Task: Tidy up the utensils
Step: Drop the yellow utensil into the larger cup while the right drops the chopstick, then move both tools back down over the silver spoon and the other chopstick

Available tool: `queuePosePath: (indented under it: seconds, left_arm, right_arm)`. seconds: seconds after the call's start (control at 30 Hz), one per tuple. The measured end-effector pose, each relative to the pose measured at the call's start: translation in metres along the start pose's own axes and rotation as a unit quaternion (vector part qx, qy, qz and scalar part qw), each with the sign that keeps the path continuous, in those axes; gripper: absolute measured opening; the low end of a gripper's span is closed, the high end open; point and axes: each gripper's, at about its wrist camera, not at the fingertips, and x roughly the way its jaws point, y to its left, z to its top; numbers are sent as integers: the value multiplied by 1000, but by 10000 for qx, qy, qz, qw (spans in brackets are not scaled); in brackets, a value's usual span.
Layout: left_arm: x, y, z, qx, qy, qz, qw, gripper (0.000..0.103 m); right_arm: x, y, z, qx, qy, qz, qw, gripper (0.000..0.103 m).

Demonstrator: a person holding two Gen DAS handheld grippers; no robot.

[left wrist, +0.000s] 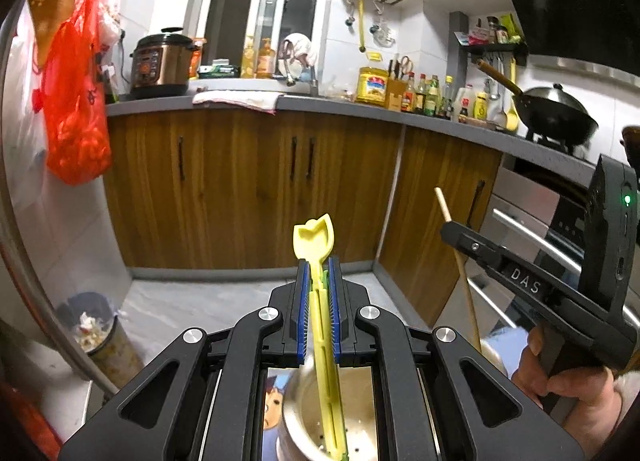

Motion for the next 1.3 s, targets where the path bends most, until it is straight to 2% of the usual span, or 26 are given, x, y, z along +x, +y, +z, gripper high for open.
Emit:
queuePosePath:
  seconds: [0.33,0.53,0.9,0.97,1.0,1.03,1.1,1.17,1.3]
  left_arm:
    - [-21,-10,-23,297,292,-110,9991,10]
    - [-20,-18,-33,447,503,-137,9976,10]
    - [-18,-19,-31,430,598,37,9973,13]
    - [-19,-17,-30,389,609,39,9974,20]
    - [-20,-16,-30,362,590,45,9976,27]
    - [-22,-15,-29,345,553,24,9979,32]
    - [-27,-15,-27,344,478,24,9983,33]
    - [-30,-15,-25,374,445,85,9983,36]
    - [-40,-12,-22,290,386,122,9988,57]
  right_arm:
    - [-29,-3,-20,-107,511,365,9980,5]
    - [-47,-2,-28,-248,498,326,9979,5]
    - [-44,-8,-26,-84,721,276,9970,7]
    - [-44,-7,-26,-73,745,278,9968,19]
    - [-45,-7,-25,-49,745,298,9968,33]
    - [-46,-7,-25,-31,742,323,9967,37]
    - [-49,-6,-23,-28,743,314,9967,37]
    - [-54,-6,-21,12,731,320,9968,42]
    - [-71,-8,-17,16,742,328,9967,56]
